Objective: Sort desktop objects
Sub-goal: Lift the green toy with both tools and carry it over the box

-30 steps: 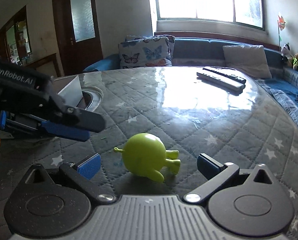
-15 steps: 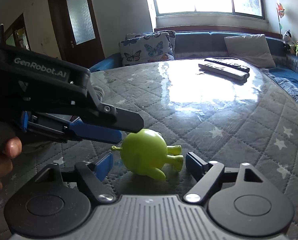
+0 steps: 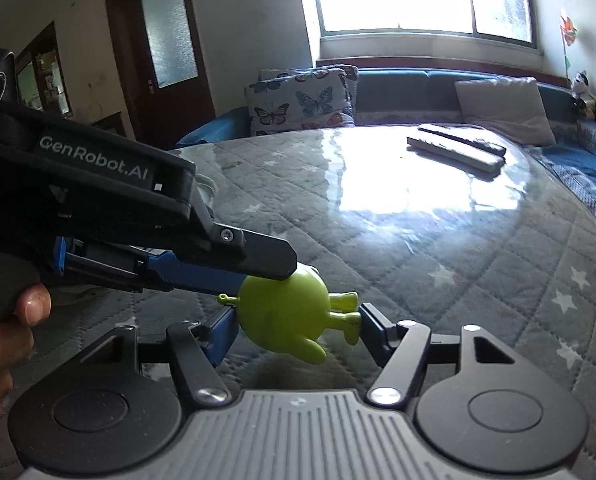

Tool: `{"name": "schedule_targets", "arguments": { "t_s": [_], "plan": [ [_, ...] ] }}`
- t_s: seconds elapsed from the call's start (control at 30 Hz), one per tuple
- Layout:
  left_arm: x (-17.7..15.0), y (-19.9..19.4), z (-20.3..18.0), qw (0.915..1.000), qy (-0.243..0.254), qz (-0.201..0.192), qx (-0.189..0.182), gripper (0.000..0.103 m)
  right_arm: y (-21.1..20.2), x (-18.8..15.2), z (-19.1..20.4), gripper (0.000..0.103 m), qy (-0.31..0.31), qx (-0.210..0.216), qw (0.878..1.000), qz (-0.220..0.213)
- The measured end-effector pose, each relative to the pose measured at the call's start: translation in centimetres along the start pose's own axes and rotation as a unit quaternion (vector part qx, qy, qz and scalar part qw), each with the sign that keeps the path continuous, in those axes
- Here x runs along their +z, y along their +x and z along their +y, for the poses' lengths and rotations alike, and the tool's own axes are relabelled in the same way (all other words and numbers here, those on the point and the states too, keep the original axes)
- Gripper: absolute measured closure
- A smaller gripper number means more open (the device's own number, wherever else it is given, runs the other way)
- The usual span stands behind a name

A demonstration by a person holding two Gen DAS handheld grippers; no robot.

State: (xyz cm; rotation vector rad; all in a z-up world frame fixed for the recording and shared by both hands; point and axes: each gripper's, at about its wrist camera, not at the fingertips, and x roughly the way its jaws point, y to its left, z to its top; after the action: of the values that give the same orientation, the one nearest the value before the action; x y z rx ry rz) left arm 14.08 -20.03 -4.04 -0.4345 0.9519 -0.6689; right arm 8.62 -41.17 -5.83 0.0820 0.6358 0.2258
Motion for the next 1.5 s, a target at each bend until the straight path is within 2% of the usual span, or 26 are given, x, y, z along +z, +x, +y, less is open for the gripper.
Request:
{"name": "schedule_targets", "arguments": {
  "t_s": [0.3,0.5,0.73,0.87,1.07,1.37,1.5],
  "plan": [
    [1.5,-7.1,1.7,0.9962,-0.005,-0.085,0.021,0.064,0.1,3.6,5.5,0.037,-0.056,0.043,0.997,-0.029],
    [2.9,-12.3,5.1,0.9876,-0.030,-0.145,0.054,0.064,2.2,6.7,11.6,0.037,-0.106,0.100,0.989,-0.039],
    [4.6,-16.7,10.5,0.9752,-0.078,-0.184,0.095,0.064,6.0,9.1,18.4,0.037,-0.147,0.160,0.976,-0.027],
    [5.9,-17.4,13.5,0.9713,-0.104,-0.188,0.101,0.064,8.5,10.0,21.0,0.037,-0.155,0.176,0.972,-0.014],
    [7.3,-16.5,16.0,0.9705,-0.121,-0.179,0.107,0.064,11.3,10.4,21.6,0.036,-0.144,0.179,0.973,0.012],
    [7.5,-16.7,17.4,0.9673,-0.139,-0.179,0.113,0.064,13.0,10.5,21.7,0.035,-0.137,0.193,0.971,0.026],
    [7.1,-17.7,17.6,0.9649,-0.143,-0.188,0.115,0.064,12.6,10.1,22.8,0.037,-0.158,0.193,0.968,0.013]
  ]
}}
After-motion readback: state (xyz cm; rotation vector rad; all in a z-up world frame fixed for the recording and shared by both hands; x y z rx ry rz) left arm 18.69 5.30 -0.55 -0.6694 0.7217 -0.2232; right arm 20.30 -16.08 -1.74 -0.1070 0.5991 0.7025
